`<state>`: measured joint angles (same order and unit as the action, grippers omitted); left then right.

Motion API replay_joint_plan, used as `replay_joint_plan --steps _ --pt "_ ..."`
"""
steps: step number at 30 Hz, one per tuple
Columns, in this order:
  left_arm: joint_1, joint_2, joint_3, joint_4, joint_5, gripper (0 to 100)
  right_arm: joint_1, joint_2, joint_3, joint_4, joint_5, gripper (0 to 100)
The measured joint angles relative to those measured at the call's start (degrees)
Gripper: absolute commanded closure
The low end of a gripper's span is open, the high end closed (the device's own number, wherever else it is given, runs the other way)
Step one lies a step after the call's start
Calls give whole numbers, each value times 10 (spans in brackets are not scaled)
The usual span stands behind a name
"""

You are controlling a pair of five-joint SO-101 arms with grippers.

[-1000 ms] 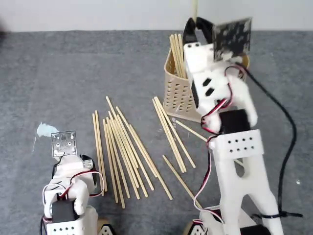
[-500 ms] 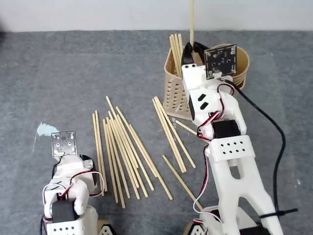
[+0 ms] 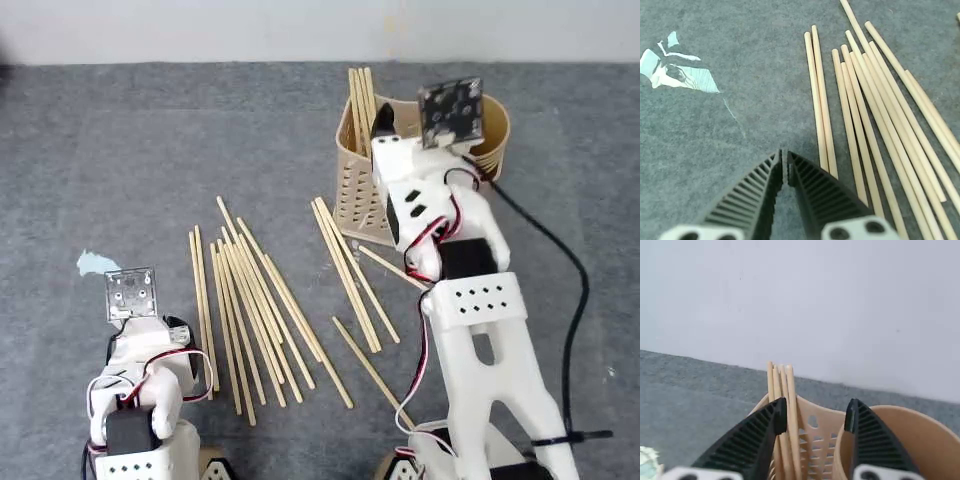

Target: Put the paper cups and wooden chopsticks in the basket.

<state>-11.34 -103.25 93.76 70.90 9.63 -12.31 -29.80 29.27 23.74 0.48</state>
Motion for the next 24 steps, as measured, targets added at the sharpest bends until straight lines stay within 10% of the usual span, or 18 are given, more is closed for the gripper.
replay_joint_plan --steps 12,24 --pt "0 0 0 0 0 986 -134 -1 -134 352 -29 798" --pt "0 0 0 0 0 986 -263 -1 23 361 -29 798"
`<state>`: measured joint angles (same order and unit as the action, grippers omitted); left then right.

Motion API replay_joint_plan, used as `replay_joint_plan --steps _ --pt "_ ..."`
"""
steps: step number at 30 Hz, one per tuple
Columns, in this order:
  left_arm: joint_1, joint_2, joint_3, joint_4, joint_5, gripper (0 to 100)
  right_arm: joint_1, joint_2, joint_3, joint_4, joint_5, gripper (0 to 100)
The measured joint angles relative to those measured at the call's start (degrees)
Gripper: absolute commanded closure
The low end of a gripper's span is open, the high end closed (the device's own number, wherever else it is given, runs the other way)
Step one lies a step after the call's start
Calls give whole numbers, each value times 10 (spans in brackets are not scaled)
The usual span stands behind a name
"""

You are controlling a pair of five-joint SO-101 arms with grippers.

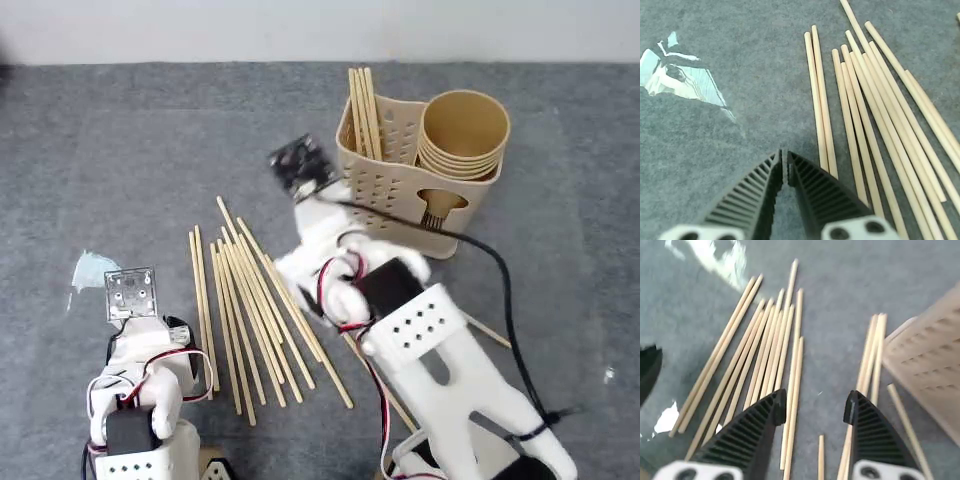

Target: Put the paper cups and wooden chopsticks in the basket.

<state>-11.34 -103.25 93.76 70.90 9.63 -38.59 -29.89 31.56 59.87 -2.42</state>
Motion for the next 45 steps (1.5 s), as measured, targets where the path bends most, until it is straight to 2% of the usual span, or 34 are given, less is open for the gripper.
replay_joint_plan --steps 8,26,34,39,45 --pt "0 0 0 0 0 986 -33 105 33 -60 0 878" --pt "0 0 0 0 0 986 -33 433 -135 -84 0 879" --pt "0 0 0 0 0 986 -35 484 -171 -84 0 887" --pt "0 0 0 0 0 986 -33 489 -173 -84 0 995" --pt "0 0 0 0 0 986 -28 489 -173 -84 6 991"
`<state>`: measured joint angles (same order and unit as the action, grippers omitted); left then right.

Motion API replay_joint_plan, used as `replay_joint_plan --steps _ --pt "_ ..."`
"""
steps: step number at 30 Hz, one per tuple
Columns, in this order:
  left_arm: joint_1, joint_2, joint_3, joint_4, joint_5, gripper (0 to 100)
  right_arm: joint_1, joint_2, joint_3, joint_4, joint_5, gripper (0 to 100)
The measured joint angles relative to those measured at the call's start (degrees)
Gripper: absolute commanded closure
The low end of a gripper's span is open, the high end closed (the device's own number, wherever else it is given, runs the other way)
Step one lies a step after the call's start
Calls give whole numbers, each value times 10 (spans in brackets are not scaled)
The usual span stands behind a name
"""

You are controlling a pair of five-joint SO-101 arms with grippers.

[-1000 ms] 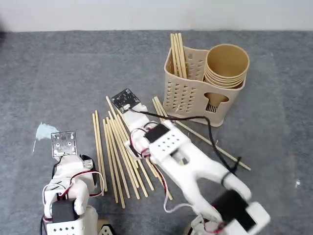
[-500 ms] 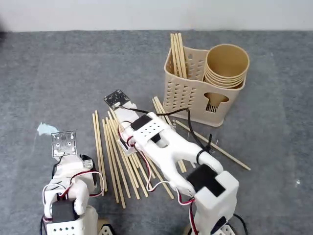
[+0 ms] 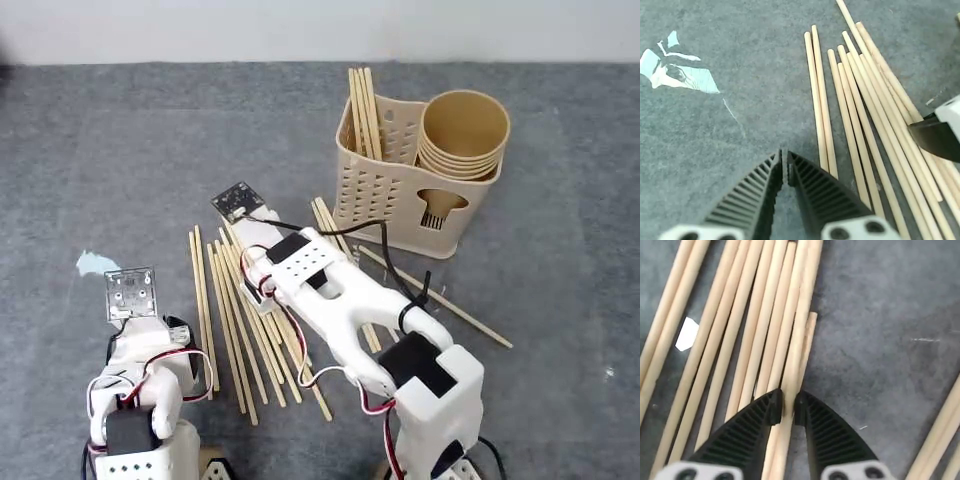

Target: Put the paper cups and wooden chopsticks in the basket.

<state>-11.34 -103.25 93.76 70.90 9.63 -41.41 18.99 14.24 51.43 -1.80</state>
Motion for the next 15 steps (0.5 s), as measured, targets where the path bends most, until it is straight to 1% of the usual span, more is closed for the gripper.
replay_joint_plan --steps 7,15 --pt "0 0 0 0 0 986 4 -18 0 12 7 991" --pt "0 0 0 0 0 986 11 -136 4 119 7 991"
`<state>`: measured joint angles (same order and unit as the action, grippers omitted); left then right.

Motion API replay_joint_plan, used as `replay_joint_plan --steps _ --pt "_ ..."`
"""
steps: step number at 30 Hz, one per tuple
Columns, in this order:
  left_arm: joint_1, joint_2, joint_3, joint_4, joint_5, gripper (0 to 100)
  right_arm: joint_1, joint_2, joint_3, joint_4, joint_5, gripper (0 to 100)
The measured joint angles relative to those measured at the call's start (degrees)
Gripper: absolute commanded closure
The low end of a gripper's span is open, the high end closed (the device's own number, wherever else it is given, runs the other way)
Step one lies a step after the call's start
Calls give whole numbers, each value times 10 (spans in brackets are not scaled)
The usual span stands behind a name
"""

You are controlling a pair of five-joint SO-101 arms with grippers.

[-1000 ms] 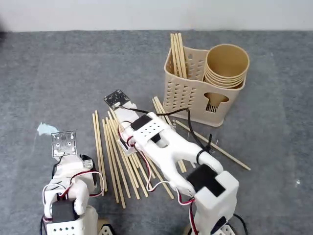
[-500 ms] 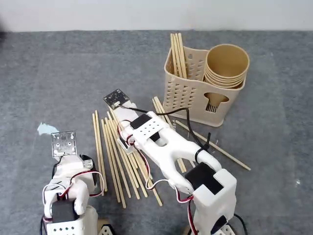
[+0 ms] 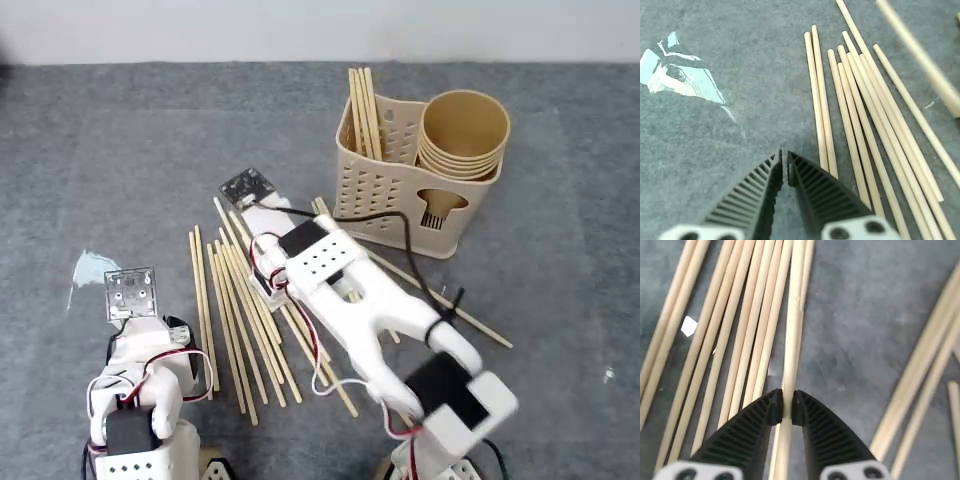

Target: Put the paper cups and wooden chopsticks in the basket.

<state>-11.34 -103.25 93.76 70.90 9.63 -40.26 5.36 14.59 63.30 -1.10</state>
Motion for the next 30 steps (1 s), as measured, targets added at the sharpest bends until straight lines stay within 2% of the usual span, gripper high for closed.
replay_joint_plan --steps 7,12,15,25,30 --pt "0 0 0 0 -2 985 0 -114 18 70 0 991" --pt "0 0 -1 0 -76 986 6 -206 98 74 0 991" --pt "0 0 -41 0 -101 985 26 -271 135 74 0 991" --pt "0 7 -183 -1 -111 985 72 -448 224 79 0 991" --pt "0 146 -285 4 -111 985 91 -527 261 79 0 991"
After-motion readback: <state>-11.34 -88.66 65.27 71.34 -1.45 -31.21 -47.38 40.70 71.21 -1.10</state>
